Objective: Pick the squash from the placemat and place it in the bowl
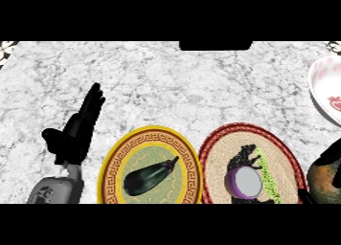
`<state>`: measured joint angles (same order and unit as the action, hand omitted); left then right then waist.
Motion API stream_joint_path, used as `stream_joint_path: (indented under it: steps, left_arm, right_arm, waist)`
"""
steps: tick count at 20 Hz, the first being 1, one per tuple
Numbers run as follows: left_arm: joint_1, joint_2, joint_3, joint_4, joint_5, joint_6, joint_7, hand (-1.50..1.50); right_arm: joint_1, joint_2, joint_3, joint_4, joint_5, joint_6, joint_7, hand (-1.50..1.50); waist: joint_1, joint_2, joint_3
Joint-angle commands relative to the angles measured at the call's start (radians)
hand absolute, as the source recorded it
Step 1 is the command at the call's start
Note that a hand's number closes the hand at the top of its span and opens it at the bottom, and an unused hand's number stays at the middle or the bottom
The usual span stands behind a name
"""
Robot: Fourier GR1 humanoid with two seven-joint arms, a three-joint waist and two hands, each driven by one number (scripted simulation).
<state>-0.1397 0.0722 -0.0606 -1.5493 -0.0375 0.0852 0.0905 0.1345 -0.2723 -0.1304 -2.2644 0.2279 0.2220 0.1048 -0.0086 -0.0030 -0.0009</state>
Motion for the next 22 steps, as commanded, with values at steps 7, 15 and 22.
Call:
stream_joint_path:
  steps: [7, 15, 22]
  left_arm:
    - [0.007, 0.030, 0.024, -0.008, 0.015, -0.040, -0.021, 0.00]
    - [-0.035, -0.014, 0.017, 0.041, -0.008, -0.011, -0.007, 0.00]
    - [-0.002, 0.011, 0.021, -0.014, -0.002, -0.031, 0.010, 0.00]
  right_arm:
    - [-0.410, -0.213, -0.210, 0.000, -0.116, 0.036, 0.492, 1.50]
    - [-0.566, -0.292, -0.226, 0.171, -0.081, 0.042, 0.544, 1.50]
    - [-0.657, -0.430, -0.201, 0.505, 0.071, 0.075, 0.406, 1.50]
  waist:
    - [0.017, 0.003, 0.000]
    - [0.010, 0.003, 0.000]
    - [0.025, 0.006, 0.001]
